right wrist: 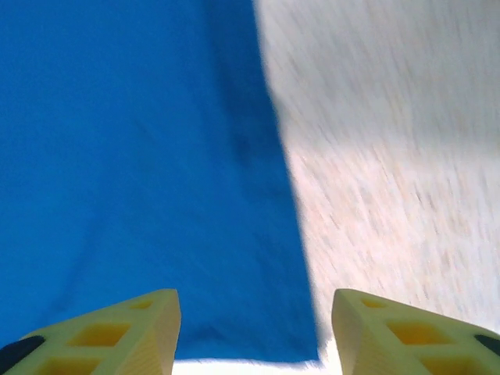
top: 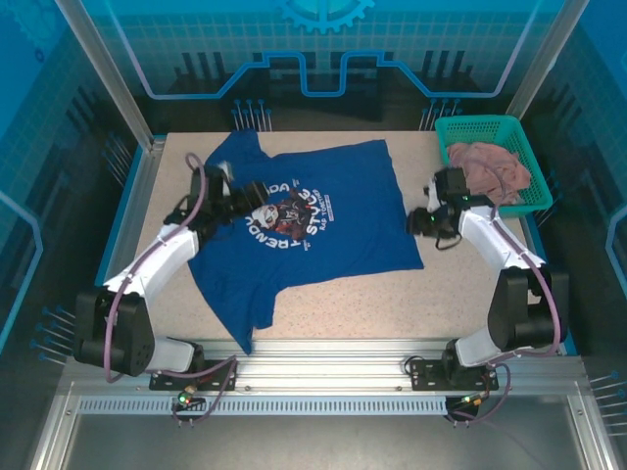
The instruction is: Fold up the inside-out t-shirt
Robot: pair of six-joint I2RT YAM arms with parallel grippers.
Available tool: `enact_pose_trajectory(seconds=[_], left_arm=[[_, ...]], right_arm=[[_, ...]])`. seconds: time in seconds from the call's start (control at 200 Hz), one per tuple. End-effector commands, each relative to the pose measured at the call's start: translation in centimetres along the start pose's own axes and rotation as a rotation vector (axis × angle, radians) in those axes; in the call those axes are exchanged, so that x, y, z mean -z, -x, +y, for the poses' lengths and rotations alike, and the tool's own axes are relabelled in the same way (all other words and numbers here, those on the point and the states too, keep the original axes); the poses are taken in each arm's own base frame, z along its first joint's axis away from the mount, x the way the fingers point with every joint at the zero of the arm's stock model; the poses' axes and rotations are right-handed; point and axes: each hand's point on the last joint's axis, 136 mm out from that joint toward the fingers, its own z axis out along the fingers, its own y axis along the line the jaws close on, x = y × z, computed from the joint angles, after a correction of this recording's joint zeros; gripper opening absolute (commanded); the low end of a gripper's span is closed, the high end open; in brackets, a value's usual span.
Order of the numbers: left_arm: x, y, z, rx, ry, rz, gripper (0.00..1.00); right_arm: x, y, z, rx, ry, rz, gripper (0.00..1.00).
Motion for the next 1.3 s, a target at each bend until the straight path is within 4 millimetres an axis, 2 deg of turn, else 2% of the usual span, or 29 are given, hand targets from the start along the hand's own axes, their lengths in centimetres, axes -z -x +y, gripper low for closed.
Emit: enact_pose_trajectory(seconds=[0.0, 0.205, 0.48, 0.62, 0.685, 0.78, 0.845, 0.93, 1.055, 1.17, 1.295], left_arm=[[0.4, -1.5, -1.4, 0.015, -0.068, 0.032, 0.76], [0.1, -1.8, -2.2, -0.045, -0.063, 0.048, 0.78], [0.0, -2.3, -1.6, -0.060, -0.045, 0.061, 0.78], [0.6, -2.8, -1.2, -0.063, -0.034, 0.066, 0.78], [1.1, -3.0, -1.0, -0.064, -0.026, 0.068, 0.78], [1.9, -3.9, -0.2, -0.065, 0.010, 0.082, 0.78], [2.6, -5.1, 0.8, -0.077, 0.054, 0.105, 0.78], [3.2, -7.2, 2.7, -0.088, 0.121, 0.137, 0.78], [3.1, -10.4, 5.4, -0.062, 0.185, 0.212, 0.78], [1.6, -11.3, 4.8, -0.065, 0.140, 0.255, 0.78], [-1.7, -11.4, 3.1, -0.073, 0.075, 0.297, 0.78]], right_arm=[[-0.8, -3.2, -1.9, -0.100, -0.043, 0.080, 0.56], [-3.5, -6.3, -1.1, -0.173, 0.014, 0.189, 0.55], [-6.2, -6.1, -1.3, -0.203, 0.019, 0.220, 0.48], [-6.8, -6.6, -1.2, -0.205, 0.017, 0.246, 0.42], [-6.7, -6.8, -1.3, -0.203, 0.015, 0.241, 0.35], [-6.2, -5.9, -1.2, -0.194, 0.016, 0.199, 0.18], [-5.9, -5.5, -1.1, -0.188, 0.021, 0.176, 0.10], [-5.5, -4.8, -1.4, -0.174, 0.006, 0.148, 0.05], [-5.4, -3.5, -2.2, -0.164, -0.020, 0.121, 0.02], [-5.4, -2.0, -2.8, -0.175, -0.019, 0.099, 0.02], [-5.1, -0.4, -3.8, -0.197, -0.031, 0.068, 0.02]])
